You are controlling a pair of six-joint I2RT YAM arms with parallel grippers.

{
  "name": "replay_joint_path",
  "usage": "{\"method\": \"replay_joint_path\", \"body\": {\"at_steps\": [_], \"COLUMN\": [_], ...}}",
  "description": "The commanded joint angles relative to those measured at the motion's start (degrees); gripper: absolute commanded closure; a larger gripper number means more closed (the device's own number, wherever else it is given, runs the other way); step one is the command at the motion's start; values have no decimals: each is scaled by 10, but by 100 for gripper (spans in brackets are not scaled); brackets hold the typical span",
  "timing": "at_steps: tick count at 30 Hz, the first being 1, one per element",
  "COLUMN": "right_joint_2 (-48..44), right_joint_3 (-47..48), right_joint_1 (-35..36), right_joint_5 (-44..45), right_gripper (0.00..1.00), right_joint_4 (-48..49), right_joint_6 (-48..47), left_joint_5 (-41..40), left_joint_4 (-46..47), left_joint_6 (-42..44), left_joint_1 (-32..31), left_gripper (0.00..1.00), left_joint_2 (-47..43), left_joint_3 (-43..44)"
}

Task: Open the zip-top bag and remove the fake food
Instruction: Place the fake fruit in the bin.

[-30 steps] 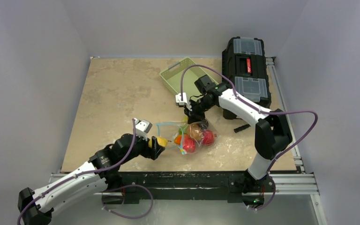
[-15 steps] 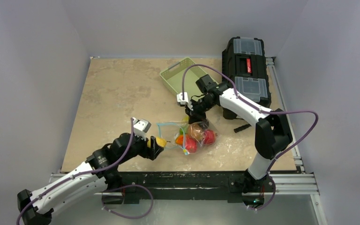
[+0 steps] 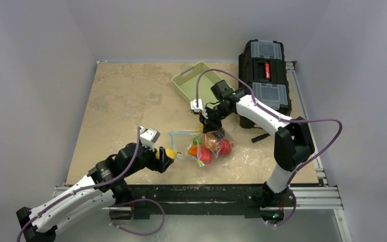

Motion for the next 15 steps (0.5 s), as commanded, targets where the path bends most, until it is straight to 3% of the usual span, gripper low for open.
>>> {"method": "replay_joint_path", "body": {"at_steps": [1,15], "right_joint_2": [6,9], "right_joint_3": [5,7], "right_joint_1": [-6,-6], "right_joint_5": [-9,-10], "right_gripper": [100,100], "right_joint_4": [-6,-9], "right_joint_6": [-11,-12], "left_joint_5": [1,-13], "left_joint_4": [-15,-78], "left_joint_6": [-8,-24], "left_joint_1": [3,3], "left_gripper": [100,100], "left_joint_2": [-8,-10], "left_joint_3": [33,74]}}
